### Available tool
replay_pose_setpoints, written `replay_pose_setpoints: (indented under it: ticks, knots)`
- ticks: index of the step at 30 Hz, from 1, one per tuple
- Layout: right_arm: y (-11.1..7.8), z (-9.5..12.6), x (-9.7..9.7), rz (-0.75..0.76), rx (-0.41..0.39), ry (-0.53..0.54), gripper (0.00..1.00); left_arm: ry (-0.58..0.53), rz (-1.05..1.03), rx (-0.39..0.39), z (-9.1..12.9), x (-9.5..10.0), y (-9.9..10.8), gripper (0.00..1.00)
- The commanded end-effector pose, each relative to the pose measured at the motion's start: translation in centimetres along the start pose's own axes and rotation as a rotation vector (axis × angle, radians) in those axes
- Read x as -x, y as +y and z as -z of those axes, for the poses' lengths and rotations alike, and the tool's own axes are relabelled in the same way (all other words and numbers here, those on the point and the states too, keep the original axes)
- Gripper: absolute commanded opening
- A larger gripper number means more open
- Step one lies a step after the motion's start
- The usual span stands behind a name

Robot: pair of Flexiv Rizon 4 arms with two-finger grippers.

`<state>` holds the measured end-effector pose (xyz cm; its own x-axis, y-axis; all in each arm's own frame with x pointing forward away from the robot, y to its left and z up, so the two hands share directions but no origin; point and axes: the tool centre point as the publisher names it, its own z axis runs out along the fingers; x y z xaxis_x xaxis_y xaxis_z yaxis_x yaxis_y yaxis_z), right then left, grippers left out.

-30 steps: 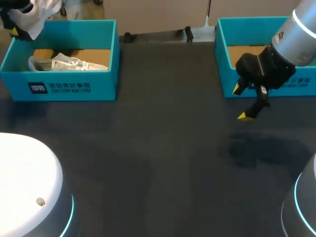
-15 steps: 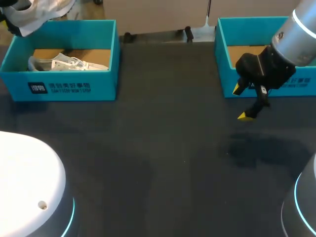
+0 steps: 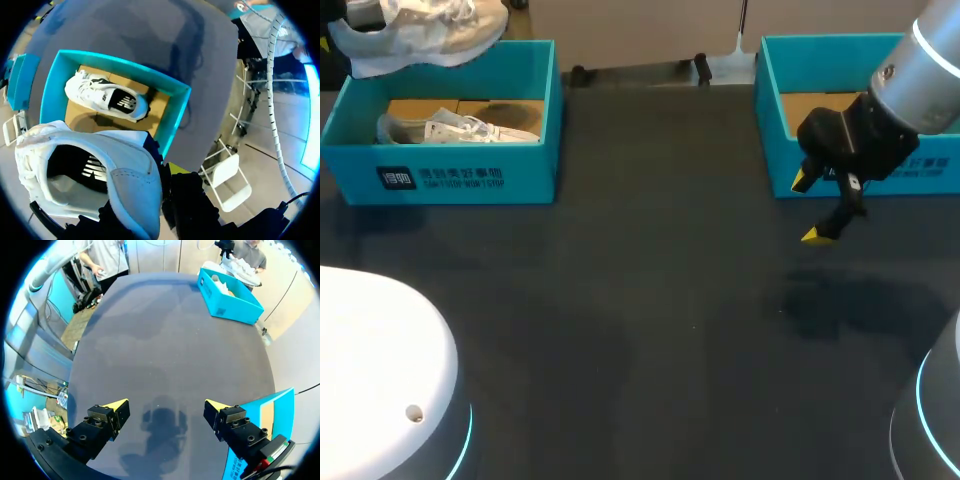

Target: Take the shoe out of the shoebox, open the shoe tongue, remove and reinsert the insole, then place the shoe into the shoebox

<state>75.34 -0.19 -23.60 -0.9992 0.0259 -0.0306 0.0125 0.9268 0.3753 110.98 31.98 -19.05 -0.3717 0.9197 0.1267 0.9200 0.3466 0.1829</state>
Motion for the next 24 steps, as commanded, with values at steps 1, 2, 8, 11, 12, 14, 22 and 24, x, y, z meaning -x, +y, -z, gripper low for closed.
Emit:
replay_pose_setpoints:
  ticks: [1, 2, 8, 11, 12, 14, 22, 24]
  knots:
    - [0.0, -0.1, 0.0, 0.0, -0.003, -0.001, 1.0, -0.004, 0.002, 0.022, 0.2, -0.3, -0.6, 0.0]
    - [0.0, -0.1, 0.0, 0.0, -0.003, -0.001, 1.0, -0.004, 0.002, 0.022, 0.2, -0.3, -0.6, 0.0]
    - [0.0, -0.1, 0.0, 0.0, -0.003, -0.001, 1.0, -0.004, 0.002, 0.022, 0.2, -0.3, -0.6, 0.0]
    - [0.0, -0.1, 0.0, 0.0, -0.003, -0.001, 1.0, 0.004, -0.036, 0.041, 0.3, -0.4, -0.3, 0.0]
    - [0.0, -0.1, 0.0, 0.0, -0.003, -0.001, 1.0, -0.002, -0.083, 0.051, 0.3, -0.6, -0.1, 0.0]
    - [0.0, -0.1, 0.0, 0.0, -0.003, -0.001, 1.0, 0.001, -0.121, 0.046, 0.3, -0.7, 0.3, 0.0]
    - [0.0, -0.1, 0.0, 0.0, -0.003, -0.001, 1.0, -0.03, -0.255, 0.003, -0.1, -0.9, 2.6, 0.0]
    - [0.0, -0.1, 0.0, 0.0, -0.003, -0.001, 1.0, -0.043, -0.322, -0.04, -0.2, -0.8, 2.9, 0.0]
